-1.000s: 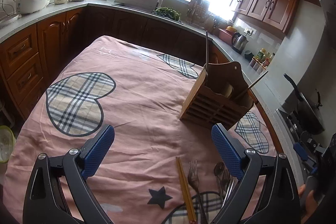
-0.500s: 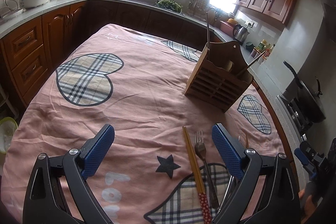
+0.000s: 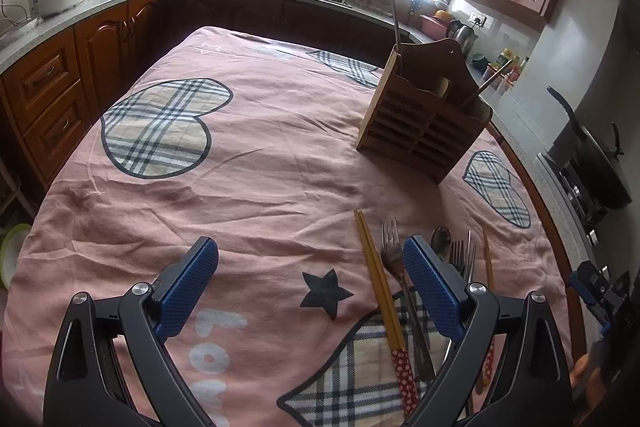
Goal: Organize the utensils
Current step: 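Move both open grippers back down to the remaining utensils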
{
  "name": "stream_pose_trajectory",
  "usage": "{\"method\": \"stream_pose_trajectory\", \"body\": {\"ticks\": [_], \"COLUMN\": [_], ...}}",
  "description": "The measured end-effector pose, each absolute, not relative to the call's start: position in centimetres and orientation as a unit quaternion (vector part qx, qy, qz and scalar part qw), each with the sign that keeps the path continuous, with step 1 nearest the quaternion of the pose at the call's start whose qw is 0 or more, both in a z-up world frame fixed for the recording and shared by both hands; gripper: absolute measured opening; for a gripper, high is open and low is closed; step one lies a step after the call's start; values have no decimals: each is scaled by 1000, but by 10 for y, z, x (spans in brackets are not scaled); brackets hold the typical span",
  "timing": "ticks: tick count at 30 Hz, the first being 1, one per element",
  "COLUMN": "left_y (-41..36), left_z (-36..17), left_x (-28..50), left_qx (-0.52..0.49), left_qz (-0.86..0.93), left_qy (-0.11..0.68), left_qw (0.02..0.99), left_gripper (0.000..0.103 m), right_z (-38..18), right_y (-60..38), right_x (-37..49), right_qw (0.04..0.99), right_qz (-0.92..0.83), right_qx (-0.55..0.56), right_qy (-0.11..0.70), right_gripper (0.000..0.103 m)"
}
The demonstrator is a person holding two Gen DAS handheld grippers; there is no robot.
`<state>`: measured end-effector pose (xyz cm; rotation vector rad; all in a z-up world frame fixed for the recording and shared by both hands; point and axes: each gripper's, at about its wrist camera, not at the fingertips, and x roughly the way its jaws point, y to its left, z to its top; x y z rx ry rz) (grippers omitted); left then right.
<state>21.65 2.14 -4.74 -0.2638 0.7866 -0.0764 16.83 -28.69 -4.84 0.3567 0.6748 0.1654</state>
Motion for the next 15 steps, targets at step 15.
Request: {"method": "stream_pose_trajectory", "body": {"ticks": [15], "left_y": [-6], "left_z": [-81], "left_x": [259], "left_qx": [-84], "left_qz": [-42], "left_qy": [447], "left_qw": [890], "left_gripper": [86], "right_z": [-67], "right_y": [-281], "right_x": [197], "right_qw": [915], "right_qz": [72], "right_qx": [159], "right_qy": [365], "right_gripper": [75]}}
